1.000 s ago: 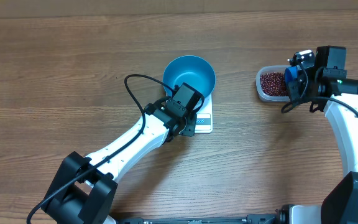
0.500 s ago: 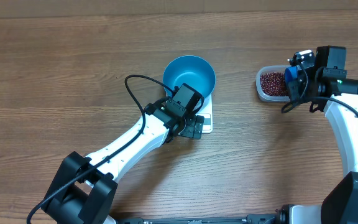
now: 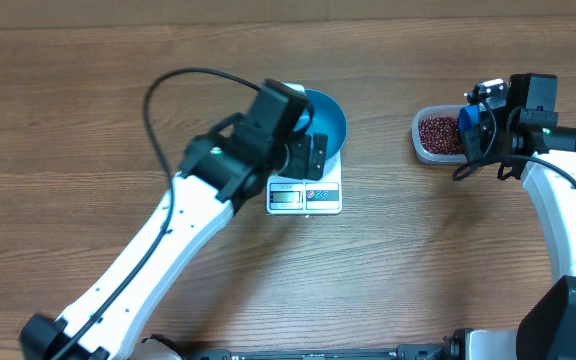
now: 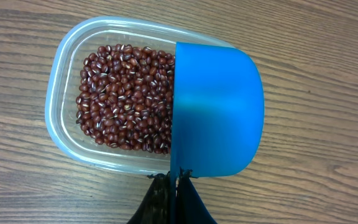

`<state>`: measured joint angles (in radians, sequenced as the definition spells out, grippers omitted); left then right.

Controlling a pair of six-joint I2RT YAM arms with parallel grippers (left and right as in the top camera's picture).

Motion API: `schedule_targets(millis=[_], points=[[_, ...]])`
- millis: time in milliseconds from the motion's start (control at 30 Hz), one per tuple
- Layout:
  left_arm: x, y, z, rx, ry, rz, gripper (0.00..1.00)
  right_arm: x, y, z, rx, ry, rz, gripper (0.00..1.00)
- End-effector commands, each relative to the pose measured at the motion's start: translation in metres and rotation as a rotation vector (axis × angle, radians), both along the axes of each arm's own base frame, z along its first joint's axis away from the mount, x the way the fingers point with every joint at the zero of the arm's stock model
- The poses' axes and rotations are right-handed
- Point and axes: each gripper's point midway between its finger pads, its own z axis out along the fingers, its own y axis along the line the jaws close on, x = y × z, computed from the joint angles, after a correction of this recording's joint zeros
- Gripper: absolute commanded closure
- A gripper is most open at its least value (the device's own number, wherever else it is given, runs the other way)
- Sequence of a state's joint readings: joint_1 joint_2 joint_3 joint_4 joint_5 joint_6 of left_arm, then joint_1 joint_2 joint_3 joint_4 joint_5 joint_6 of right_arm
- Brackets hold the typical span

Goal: Scoop item into bowl and weigh 150g on scale

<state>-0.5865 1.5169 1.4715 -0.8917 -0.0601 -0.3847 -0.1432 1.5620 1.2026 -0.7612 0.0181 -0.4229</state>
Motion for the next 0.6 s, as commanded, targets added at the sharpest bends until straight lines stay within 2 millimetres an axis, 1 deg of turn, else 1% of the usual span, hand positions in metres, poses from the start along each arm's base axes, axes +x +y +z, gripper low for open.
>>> schedule_targets(millis=[0,133,433,467,500,567], points=[[-0.005,0.005,-0.007,0.038,0.032,-0.019,0.0,0.009,-0.001,0.012,-0.006,-0.035,-0.008,0.96],[-0.013,0.01,-0.014,0.064,0.072,-0.019,0.0,0.009,-0.001,0.012,-0.004,-0.036,-0.007,0.96],[-0.014,0.009,-0.014,0.049,0.08,-0.013,0.01,0.007,-0.001,0.011,-0.002,-0.025,-0.007,0.96],[-0.001,0.003,0.003,-0.012,0.039,-0.013,0.0,0.008,-0.001,0.012,-0.003,-0.029,-0.007,0.96],[0.013,0.003,0.018,-0.05,-0.006,0.003,0.01,0.007,-0.001,0.012,-0.003,-0.029,-0.007,0.96],[0.036,0.007,0.041,-0.096,-0.094,0.039,0.0,0.006,-0.001,0.011,-0.002,-0.023,-0.007,0.96]])
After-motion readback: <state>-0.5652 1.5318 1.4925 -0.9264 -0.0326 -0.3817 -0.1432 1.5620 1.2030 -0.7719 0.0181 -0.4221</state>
